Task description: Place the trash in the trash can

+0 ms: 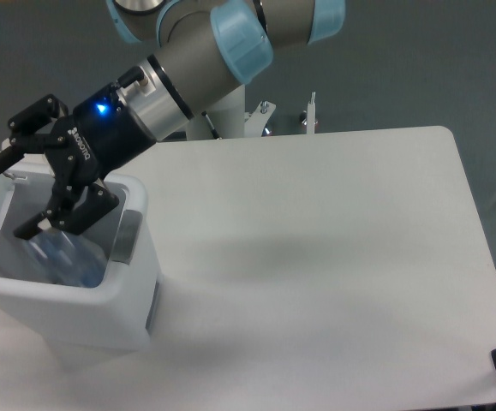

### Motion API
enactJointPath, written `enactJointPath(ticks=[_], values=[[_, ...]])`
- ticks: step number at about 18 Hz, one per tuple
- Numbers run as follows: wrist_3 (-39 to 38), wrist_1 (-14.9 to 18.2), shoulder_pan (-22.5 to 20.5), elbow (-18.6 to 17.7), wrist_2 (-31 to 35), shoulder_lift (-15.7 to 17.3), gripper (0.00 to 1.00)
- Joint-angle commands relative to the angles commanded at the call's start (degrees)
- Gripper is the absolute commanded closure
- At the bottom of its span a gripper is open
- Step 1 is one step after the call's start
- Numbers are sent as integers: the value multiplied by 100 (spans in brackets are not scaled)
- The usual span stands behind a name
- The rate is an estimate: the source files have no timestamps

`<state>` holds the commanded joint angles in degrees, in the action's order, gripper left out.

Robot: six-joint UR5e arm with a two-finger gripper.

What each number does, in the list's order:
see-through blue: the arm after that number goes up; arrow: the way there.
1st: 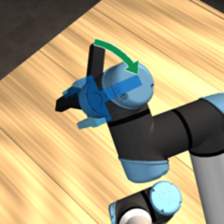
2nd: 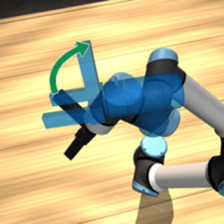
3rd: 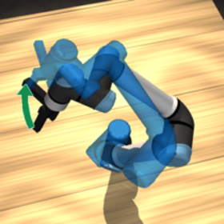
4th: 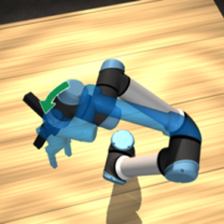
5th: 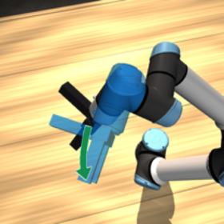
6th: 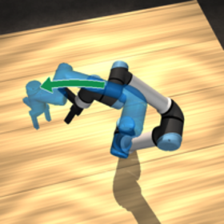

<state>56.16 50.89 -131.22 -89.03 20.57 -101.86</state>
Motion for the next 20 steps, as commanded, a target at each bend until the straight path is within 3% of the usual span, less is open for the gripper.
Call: enactJointPath(ticks=[5, 13, 20], values=[[-8, 9, -113, -44, 0, -18, 0], [44, 9, -1518, -263, 61, -167, 0], [62, -9, -2346, -273, 1281, -351, 0]])
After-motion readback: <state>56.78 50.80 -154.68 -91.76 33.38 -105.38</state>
